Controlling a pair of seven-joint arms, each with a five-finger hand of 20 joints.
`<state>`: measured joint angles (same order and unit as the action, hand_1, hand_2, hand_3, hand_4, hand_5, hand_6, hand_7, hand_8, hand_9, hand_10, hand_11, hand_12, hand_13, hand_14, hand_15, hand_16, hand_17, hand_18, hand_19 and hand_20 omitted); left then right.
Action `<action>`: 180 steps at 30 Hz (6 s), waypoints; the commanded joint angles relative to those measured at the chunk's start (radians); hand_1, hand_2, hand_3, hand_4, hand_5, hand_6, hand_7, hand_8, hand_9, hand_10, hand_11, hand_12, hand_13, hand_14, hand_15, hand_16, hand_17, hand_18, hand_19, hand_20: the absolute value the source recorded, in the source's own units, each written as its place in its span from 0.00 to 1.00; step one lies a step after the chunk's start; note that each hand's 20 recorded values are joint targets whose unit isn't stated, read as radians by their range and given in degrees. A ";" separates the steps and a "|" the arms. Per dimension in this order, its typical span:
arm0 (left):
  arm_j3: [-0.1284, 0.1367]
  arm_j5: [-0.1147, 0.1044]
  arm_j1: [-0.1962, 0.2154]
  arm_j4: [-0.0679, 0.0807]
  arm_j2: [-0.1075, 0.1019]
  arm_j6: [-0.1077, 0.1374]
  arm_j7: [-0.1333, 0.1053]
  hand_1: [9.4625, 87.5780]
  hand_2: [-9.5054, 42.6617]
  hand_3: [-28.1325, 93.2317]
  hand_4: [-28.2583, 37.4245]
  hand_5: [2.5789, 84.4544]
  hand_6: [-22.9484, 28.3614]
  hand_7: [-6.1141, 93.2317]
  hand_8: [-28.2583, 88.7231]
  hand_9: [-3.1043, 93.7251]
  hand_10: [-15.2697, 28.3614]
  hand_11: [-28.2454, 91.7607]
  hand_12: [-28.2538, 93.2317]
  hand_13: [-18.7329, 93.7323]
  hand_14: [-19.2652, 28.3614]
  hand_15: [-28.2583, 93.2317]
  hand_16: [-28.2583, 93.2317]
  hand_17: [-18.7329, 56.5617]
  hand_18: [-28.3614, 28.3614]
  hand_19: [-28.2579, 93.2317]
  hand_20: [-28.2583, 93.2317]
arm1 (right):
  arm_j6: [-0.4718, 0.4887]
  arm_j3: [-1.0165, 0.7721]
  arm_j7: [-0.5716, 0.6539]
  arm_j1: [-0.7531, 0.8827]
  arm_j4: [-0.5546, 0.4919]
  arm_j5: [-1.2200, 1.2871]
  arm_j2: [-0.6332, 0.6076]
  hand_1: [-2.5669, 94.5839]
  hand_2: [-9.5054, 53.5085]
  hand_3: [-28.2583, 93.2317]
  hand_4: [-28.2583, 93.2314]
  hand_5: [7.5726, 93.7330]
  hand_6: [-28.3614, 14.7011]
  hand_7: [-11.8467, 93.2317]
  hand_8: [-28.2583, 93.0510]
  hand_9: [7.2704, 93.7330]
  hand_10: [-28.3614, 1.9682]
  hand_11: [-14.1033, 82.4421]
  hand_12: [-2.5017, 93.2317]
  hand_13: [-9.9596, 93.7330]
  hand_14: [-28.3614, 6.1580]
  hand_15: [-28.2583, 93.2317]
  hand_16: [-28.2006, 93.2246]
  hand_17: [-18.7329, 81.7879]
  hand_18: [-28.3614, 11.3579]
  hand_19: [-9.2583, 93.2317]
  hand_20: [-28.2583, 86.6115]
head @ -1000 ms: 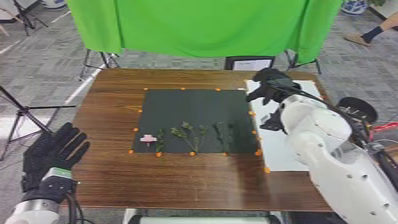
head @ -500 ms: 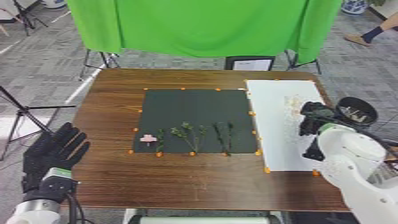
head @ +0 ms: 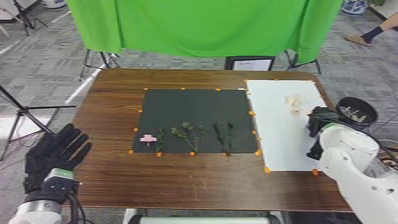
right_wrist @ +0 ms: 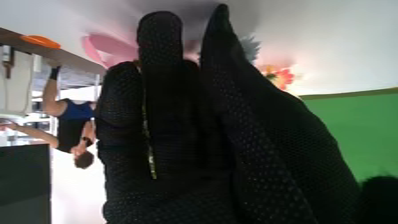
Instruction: Arrange flowers
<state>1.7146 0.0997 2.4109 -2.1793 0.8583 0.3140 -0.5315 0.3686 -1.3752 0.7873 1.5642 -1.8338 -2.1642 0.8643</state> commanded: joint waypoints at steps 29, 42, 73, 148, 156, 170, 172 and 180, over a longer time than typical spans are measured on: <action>-0.018 0.005 -0.038 0.007 -0.004 -0.005 0.037 0.26 0.49 0.84 0.01 0.58 0.64 0.24 0.17 0.47 0.72 0.46 0.34 0.43 0.77 0.64 0.17 0.17 0.81 0.60 0.35 | -0.343 0.438 -0.275 -0.342 -0.077 -0.088 0.184 0.69 0.07 0.68 0.00 0.81 0.68 0.34 0.25 0.88 0.66 0.20 0.35 0.81 0.64 0.54 0.53 0.56 0.23 0.89 0.58; -0.047 0.013 -0.071 0.006 -0.021 0.007 0.062 0.25 0.49 0.84 0.01 0.58 0.64 0.24 0.17 0.46 0.72 0.46 0.34 0.43 0.76 0.64 0.17 0.17 0.81 0.60 0.35 | -0.187 0.697 -0.451 -0.511 0.114 -0.101 0.435 0.66 0.06 0.71 0.00 0.80 0.69 0.35 0.24 0.85 0.65 0.21 0.33 0.81 0.64 0.54 0.53 0.56 0.22 0.89 0.58; -0.099 0.005 -0.137 0.012 -0.038 0.005 0.079 0.26 0.50 0.84 0.01 0.58 0.64 0.24 0.17 0.47 0.72 0.46 0.34 0.43 0.77 0.64 0.17 0.17 0.81 0.60 0.35 | -0.088 0.721 -0.603 -0.572 0.323 -0.253 0.524 0.58 0.16 0.78 0.00 0.61 0.66 0.35 0.19 0.64 0.61 0.28 0.19 0.73 0.60 0.58 0.49 0.54 0.24 0.89 0.56; -0.002 0.098 -0.032 0.001 0.023 -0.058 0.124 0.23 0.49 0.83 0.00 0.57 0.60 0.16 0.17 0.46 0.65 0.36 0.29 0.34 0.60 0.44 0.14 0.16 0.75 0.56 0.33 | -0.066 -0.018 0.001 -0.039 -0.156 0.126 0.129 0.38 0.04 0.88 0.01 0.41 0.48 0.22 0.15 0.35 0.28 0.25 0.16 0.51 0.31 0.66 0.35 0.46 0.12 0.89 0.56; -0.018 0.071 -0.016 -0.015 0.020 -0.028 0.083 0.23 0.49 0.84 0.00 0.52 0.62 0.17 0.18 0.43 0.66 0.38 0.31 0.35 0.67 0.47 0.16 0.15 0.76 0.57 0.33 | -0.067 -0.130 0.004 0.074 -0.176 0.097 0.033 0.38 0.01 0.88 0.00 0.40 0.48 0.21 0.15 0.34 0.31 0.25 0.15 0.52 0.32 0.66 0.35 0.46 0.11 0.90 0.56; -0.020 0.048 -0.009 -0.006 0.026 -0.050 0.083 0.18 0.52 0.82 0.00 0.44 0.61 0.16 0.18 0.38 0.65 0.37 0.30 0.31 0.65 0.45 0.16 0.14 0.75 0.56 0.32 | -0.050 -0.198 0.093 0.060 -0.048 0.157 -0.012 0.43 0.00 0.89 0.00 0.35 0.53 0.22 0.14 0.26 0.44 0.24 0.13 0.50 0.34 0.65 0.35 0.45 0.11 0.89 0.56; -0.014 0.054 -0.011 -0.003 0.025 -0.057 0.085 0.17 0.52 0.82 0.00 0.45 0.61 0.17 0.18 0.38 0.65 0.37 0.31 0.31 0.66 0.46 0.16 0.14 0.76 0.56 0.32 | -0.025 -0.201 0.109 0.055 -0.030 0.174 -0.014 0.43 0.00 0.88 0.00 0.35 0.53 0.22 0.14 0.27 0.43 0.24 0.13 0.51 0.34 0.65 0.35 0.46 0.11 0.89 0.56; -0.019 0.063 -0.010 -0.001 0.031 -0.070 0.094 0.20 0.51 0.82 0.00 0.51 0.63 0.19 0.18 0.41 0.67 0.39 0.32 0.38 0.73 0.51 0.17 0.15 0.77 0.57 0.32 | 0.055 -0.222 0.019 0.074 0.033 0.260 0.004 0.50 0.00 0.88 0.00 0.43 0.57 0.25 0.13 0.40 0.58 0.27 0.12 0.58 0.43 0.63 0.35 0.48 0.15 0.89 0.55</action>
<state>1.6992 0.1571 2.3881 -2.1836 0.8751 0.2641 -0.4485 0.3273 -1.5788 0.8581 1.6223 -1.8324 -1.9473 0.8601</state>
